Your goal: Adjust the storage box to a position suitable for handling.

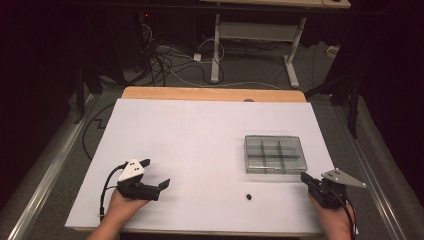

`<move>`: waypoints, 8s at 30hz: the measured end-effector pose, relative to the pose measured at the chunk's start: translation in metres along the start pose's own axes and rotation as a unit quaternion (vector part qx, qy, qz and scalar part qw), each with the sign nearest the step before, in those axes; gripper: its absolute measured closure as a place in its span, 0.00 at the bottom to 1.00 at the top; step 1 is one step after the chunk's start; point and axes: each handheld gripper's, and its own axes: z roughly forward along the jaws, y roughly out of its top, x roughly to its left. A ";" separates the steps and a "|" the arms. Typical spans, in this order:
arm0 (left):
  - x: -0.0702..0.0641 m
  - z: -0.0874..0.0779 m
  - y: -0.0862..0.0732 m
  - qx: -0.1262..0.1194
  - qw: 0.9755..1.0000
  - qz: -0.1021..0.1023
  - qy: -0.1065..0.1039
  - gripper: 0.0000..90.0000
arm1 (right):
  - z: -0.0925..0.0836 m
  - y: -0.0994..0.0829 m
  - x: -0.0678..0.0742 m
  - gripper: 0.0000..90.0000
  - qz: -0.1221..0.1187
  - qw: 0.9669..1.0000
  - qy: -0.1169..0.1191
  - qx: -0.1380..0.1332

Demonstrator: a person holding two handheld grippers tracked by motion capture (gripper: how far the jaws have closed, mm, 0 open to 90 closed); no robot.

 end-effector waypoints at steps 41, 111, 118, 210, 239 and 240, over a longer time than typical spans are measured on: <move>0.000 0.000 0.000 -0.001 1.000 0.004 0.000 0.00 | 0.051 0.038 -0.040 1.00 -0.002 0.998 -0.054 0.015; 0.000 0.000 0.000 -0.001 1.000 -0.004 0.001 0.00 | 0.097 0.061 -0.025 1.00 -0.022 0.999 0.004 0.038; 0.000 0.000 0.000 0.000 1.000 -0.004 0.000 0.00 | 0.099 0.059 -0.007 1.00 -0.033 0.998 0.022 0.040; -0.022 0.004 0.007 0.021 0.996 0.003 -0.083 0.32 | 0.071 0.028 0.122 1.00 -0.152 0.978 0.136 0.051; -0.036 0.016 0.008 0.059 0.993 0.012 -0.098 0.84 | 0.043 0.039 0.128 1.00 -0.129 0.977 0.167 0.000; -0.033 0.014 0.007 0.055 0.993 0.009 -0.099 0.85 | 0.042 0.040 0.129 1.00 -0.130 0.977 0.169 -0.002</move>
